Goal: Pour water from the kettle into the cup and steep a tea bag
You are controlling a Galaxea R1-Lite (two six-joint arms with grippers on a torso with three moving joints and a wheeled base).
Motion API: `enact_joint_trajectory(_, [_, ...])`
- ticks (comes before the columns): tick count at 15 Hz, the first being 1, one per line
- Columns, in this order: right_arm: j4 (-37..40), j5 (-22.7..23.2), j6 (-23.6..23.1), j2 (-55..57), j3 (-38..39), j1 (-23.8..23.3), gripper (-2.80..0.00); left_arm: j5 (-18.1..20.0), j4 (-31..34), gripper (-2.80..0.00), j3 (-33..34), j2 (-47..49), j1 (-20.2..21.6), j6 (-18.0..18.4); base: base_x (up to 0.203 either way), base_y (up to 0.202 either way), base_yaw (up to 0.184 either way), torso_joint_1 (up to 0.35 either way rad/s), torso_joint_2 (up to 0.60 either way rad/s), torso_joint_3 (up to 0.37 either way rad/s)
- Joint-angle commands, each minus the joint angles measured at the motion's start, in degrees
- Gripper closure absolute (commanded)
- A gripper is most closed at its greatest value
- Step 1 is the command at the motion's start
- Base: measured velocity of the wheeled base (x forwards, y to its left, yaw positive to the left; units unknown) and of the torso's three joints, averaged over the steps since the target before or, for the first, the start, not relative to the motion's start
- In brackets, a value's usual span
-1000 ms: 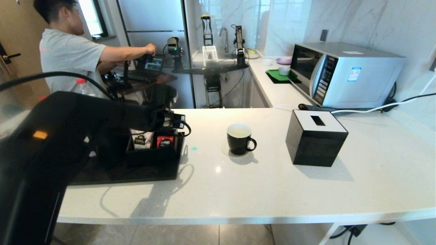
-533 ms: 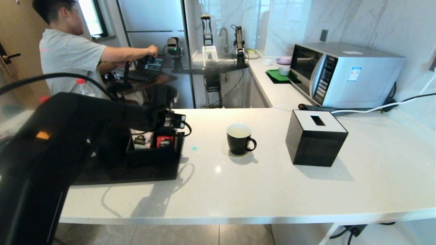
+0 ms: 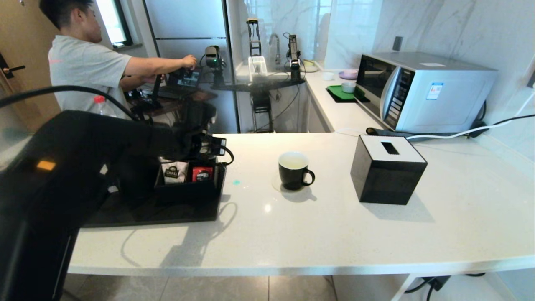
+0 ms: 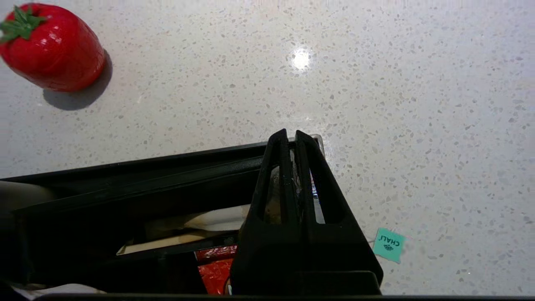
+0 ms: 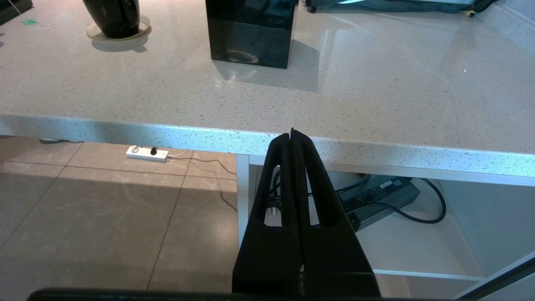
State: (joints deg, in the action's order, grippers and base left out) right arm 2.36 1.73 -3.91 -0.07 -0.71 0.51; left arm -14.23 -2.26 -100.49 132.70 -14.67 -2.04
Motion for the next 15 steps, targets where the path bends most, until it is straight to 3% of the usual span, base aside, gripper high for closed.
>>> enact_joint_trajectory(1, [0.0,0.0,0.0,0.1,0.0,0.0,0.0,-0.4,0.0,0.0,0.1,-2.4,0.1,-0.1,0.0,0.0,0.0,0.0,0.0,0.0])
enact_joint_trajectory(15, [0.0,0.0,0.0,0.1,0.0,0.0,0.0,-0.4,0.5,0.0,0.1,-18.1,-1.2,0.0,0.0,0.0,0.0,0.0,0.0,0.0])
